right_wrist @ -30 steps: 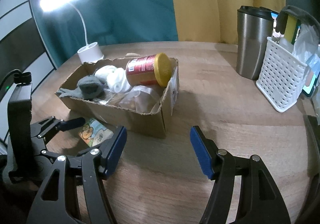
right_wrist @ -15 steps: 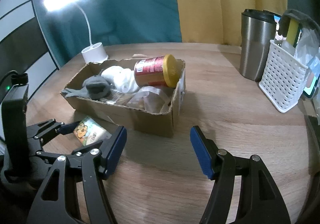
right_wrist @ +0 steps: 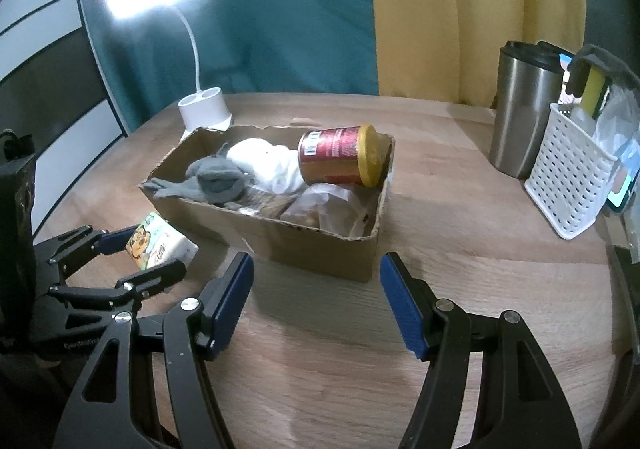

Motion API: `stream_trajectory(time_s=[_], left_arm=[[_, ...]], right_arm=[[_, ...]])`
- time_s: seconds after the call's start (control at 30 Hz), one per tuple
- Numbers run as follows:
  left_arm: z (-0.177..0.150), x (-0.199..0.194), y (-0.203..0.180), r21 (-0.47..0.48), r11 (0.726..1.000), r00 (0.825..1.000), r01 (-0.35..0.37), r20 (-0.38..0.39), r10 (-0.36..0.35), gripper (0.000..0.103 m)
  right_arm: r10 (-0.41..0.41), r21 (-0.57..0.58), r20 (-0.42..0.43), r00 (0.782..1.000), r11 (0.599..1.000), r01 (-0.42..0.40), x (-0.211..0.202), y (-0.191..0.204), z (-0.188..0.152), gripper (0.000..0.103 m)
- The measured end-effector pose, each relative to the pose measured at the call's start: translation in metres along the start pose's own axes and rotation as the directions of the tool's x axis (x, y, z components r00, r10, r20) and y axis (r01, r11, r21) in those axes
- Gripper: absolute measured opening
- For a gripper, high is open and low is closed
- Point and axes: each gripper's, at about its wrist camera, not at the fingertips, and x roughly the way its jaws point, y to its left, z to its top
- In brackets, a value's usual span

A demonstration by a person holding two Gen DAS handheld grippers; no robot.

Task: Organize objects
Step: 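Lift the cartoon tissue pack with the left tool over the box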

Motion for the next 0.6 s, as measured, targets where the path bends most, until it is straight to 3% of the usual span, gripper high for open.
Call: stream_trajectory(time_s=[0.6], left_arm=[[0.024,-0.011,0.037,-0.068,0.997,0.998,-0.024,0.062,0.028,0.066]], right_arm=[[0.004,-0.036,-0.003,1.0,0.999,-0.004,0.006,0.016,0.017,0.069]])
